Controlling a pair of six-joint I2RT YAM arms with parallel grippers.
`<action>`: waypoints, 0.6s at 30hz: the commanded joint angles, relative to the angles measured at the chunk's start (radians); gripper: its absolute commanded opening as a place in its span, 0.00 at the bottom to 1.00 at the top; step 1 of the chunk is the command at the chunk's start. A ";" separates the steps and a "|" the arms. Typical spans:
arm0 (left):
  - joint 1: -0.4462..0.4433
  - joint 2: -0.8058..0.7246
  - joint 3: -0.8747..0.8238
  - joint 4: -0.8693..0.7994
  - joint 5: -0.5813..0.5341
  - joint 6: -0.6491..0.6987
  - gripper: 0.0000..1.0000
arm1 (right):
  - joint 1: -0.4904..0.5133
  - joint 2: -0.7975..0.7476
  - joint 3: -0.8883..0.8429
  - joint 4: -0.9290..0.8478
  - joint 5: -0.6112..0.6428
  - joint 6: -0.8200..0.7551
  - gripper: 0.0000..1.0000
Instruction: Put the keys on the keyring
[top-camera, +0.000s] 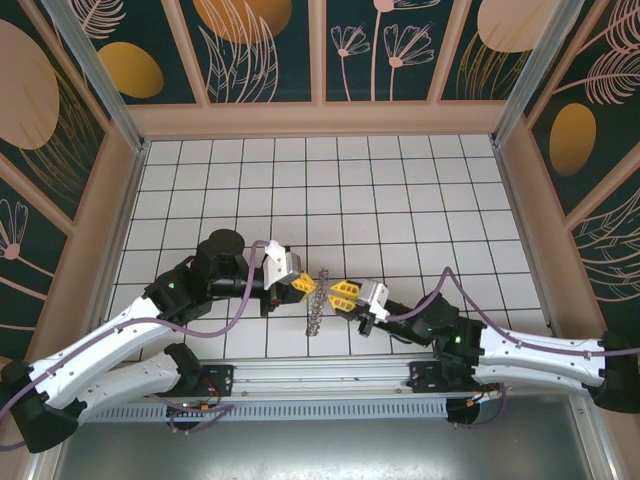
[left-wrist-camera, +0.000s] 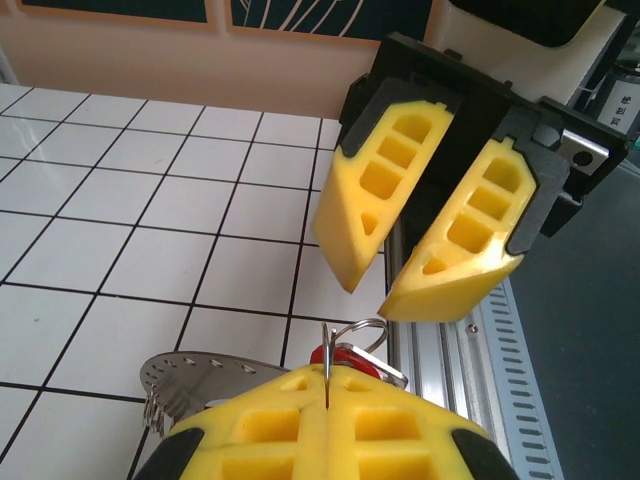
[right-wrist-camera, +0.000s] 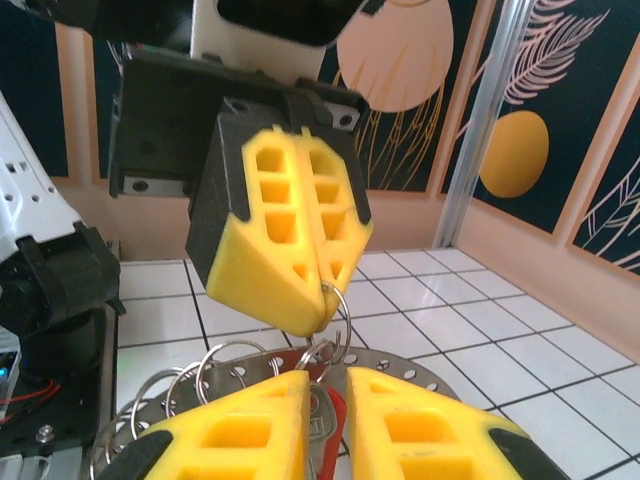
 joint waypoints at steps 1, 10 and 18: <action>-0.003 -0.015 0.001 0.046 0.009 -0.002 0.00 | 0.003 0.043 0.044 0.036 0.022 -0.006 0.17; -0.003 -0.016 0.000 0.041 0.006 0.002 0.00 | 0.004 0.071 0.044 0.077 -0.029 -0.011 0.17; -0.004 -0.018 0.001 0.043 0.004 0.002 0.00 | 0.004 0.017 0.042 0.056 0.003 0.011 0.17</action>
